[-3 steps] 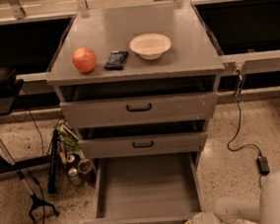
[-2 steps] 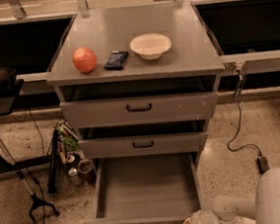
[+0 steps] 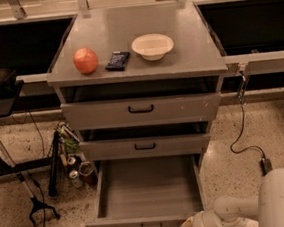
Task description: Close bottom drawer
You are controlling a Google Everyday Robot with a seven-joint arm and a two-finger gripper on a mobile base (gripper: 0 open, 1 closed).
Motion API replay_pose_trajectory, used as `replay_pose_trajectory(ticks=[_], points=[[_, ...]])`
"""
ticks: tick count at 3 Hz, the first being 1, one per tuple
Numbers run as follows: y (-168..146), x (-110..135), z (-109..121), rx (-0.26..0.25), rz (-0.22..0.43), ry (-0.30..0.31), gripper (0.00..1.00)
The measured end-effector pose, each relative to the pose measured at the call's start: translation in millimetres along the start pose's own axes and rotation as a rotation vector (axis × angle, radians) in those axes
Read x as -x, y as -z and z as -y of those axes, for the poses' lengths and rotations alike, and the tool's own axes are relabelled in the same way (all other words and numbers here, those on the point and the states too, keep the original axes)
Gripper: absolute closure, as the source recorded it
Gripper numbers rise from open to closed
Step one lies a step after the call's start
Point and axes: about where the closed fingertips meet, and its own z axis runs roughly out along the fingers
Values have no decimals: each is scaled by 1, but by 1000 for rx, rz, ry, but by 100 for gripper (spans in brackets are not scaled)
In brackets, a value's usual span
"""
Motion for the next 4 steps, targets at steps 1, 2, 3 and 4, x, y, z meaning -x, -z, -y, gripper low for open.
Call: replay_pose_trajectory(ticks=[1, 2, 3, 4], points=[[0, -1, -3, 0, 0, 0, 0], [-4, 6, 0, -1, 3, 18, 0], [-23, 41, 15, 8, 19, 81, 0], [-41, 75, 29, 6, 32, 132, 0]])
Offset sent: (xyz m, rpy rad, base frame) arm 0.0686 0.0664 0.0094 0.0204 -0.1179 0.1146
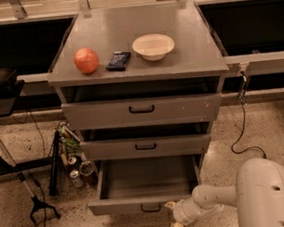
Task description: Close bottom drawer
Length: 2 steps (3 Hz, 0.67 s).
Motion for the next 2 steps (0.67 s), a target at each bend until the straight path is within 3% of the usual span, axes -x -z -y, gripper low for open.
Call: replay_pose_trajectory(ticks=[1, 2], points=[[-12, 21, 11, -16, 3, 26, 0], [-12, 24, 14, -49, -1, 20, 0]])
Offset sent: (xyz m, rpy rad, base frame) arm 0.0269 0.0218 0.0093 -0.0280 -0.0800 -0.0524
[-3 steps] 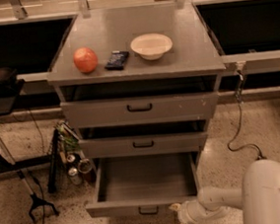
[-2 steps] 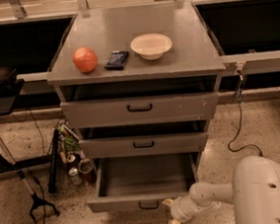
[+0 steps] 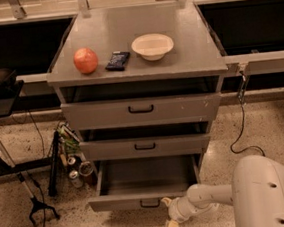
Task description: Close bottom drawer
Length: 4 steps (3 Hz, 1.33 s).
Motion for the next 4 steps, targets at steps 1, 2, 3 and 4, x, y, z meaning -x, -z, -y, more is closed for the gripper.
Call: replay_pose_trajectory(ticks=[1, 2, 3, 4], points=[[15, -11, 0, -51, -21, -32, 25], [31, -20, 3, -93, -46, -59, 49], [48, -36, 14, -123, -86, -85, 72], [55, -56, 29, -130, -137, -114, 95]])
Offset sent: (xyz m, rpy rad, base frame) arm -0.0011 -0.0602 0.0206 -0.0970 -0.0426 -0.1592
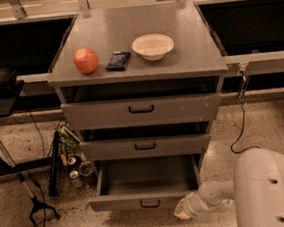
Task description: Close bottom drawer
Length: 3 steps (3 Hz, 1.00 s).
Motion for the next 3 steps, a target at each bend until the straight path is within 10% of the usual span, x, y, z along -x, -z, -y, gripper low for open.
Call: replay_pose_trajectory(ticks=[3], points=[[-20, -29, 42, 9, -102, -20, 88]])
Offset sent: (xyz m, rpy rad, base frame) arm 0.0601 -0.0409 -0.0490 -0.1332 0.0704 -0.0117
